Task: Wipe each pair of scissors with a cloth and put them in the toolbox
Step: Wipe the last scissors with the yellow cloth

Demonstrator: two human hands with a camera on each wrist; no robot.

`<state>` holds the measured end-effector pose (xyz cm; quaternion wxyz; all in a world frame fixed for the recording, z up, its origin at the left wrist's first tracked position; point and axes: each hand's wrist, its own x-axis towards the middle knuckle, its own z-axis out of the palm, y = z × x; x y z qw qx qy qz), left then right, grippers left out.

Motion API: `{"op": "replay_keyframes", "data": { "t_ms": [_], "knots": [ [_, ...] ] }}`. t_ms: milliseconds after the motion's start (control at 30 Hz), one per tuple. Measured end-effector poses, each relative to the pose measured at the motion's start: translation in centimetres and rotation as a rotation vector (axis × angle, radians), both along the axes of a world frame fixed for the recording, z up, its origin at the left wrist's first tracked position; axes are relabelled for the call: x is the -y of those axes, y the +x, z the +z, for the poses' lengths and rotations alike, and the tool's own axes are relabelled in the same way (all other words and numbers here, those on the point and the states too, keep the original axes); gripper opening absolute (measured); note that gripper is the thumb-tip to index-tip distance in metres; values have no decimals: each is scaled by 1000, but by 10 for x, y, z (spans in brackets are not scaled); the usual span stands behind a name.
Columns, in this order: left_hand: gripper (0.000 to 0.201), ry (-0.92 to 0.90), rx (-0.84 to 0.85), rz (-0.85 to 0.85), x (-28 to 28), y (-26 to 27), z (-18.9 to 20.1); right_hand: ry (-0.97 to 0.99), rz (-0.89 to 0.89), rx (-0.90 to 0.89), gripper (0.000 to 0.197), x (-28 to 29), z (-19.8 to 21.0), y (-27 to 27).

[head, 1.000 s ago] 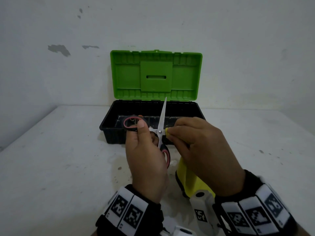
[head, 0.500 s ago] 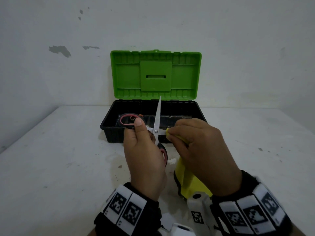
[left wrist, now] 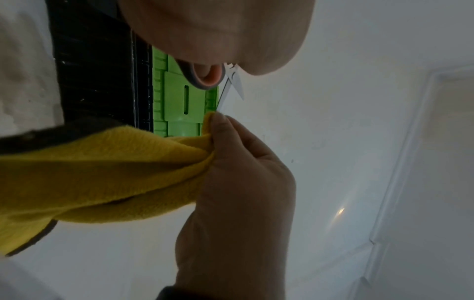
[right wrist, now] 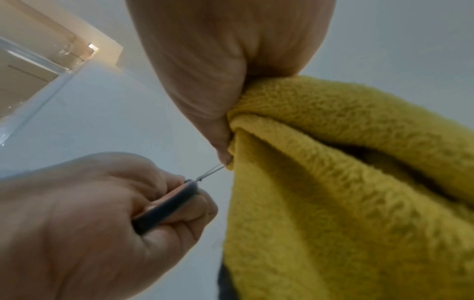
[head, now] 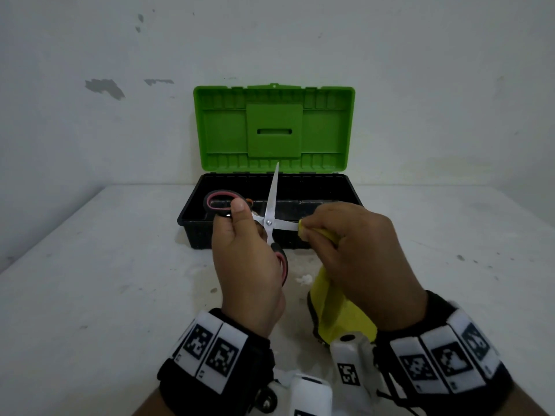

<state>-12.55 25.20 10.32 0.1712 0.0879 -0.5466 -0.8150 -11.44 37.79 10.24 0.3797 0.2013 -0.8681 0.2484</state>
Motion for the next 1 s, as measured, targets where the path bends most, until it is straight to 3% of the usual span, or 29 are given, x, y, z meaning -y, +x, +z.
{"op": "replay_keyframes", "data": {
  "t_ms": [167,567,700,833,1000],
  "knots": [
    [34,-8,14,-9,0,-1,2,6,40,-32,3,14,3,-2],
    [34,7,50,-31,11,-4,1,-7,-35,92,11,-28,-6,0],
    [30,-22,60,6,21,-10,1,-148,-118,254,10,-47,-4,5],
    [29,-48,74,-14,24,-12,-2,-373,-107,245,6,-45,11,11],
    [30,-88,35,-98,14,-6,-4,-380,1,264,4,-14,22,3]
  ]
}}
